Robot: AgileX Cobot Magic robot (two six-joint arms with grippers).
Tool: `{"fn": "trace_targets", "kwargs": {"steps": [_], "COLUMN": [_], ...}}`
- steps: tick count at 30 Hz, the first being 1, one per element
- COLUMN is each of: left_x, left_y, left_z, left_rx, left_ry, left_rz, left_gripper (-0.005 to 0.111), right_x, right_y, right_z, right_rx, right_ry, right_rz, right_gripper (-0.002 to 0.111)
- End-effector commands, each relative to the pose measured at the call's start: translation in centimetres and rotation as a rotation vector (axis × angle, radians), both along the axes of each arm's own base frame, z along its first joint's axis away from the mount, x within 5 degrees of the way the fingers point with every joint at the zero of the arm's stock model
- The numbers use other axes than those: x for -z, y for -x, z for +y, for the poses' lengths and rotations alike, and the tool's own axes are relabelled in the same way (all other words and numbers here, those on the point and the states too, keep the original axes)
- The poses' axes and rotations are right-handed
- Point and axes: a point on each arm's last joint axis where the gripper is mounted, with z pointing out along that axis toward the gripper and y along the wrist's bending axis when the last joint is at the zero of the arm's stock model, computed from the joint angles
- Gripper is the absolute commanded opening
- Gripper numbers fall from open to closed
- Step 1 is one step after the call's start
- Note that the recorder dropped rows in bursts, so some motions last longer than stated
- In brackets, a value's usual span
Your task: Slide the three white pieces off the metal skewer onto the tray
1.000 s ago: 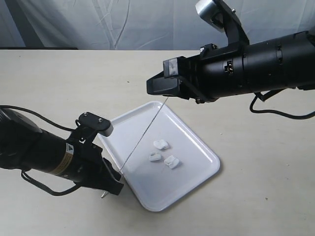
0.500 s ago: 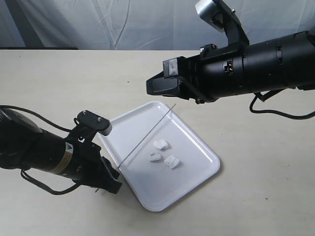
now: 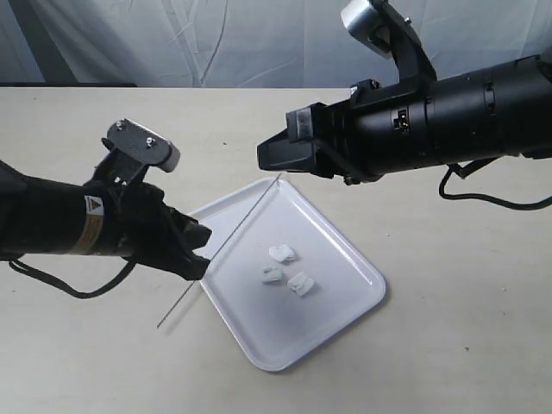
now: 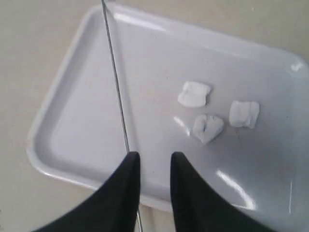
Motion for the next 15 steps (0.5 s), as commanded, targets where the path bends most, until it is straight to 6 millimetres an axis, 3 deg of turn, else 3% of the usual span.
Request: {"fn": "trace_targets", "kwargs": {"steps": [1, 4, 7, 9, 13, 15], "left_x": [-3.4, -5.7, -8.3, -9.7, -12.0, -12.7], "left_y": [0.3, 1.5, 3.4, 4.9, 8.7, 10.8], "left_z": [1.0, 2.5, 5.1, 7.1, 12.3, 14.6], "left_rx": [-0.035, -0.1, -0.229, -0.333, -0.723, -0.853], "left_ry": [0.007, 0.009, 0.011, 0.018, 0.106, 0.085], "left_rz": [-0.168, -0.297, -0.463, -0.567, -0.663, -0.694], "left_gripper": [0.024, 0.024, 0.024, 0.024, 0.024, 0.024], "right_x": [-0.4, -1.6, -3.9, -5.6, -8.6, -10.0], "right_y": [0.7, 1.0, 1.4, 2.1, 4.1, 5.4], "right_z": [-0.7, -2.4, -5.5, -8.0, -12.7, -14.0], "right_rx": [-0.053, -0.028, 0.081, 0.17, 0.375, 0.52], "right_ry": [0.103, 0.184, 0.215, 0.25, 0.313, 0.284], "right_rz": [-0.103, -0.19, -0.269, -0.344, -0.499, -0.59], "right_gripper": [0.027, 0.012, -0.001, -0.001, -0.001, -0.001]}}
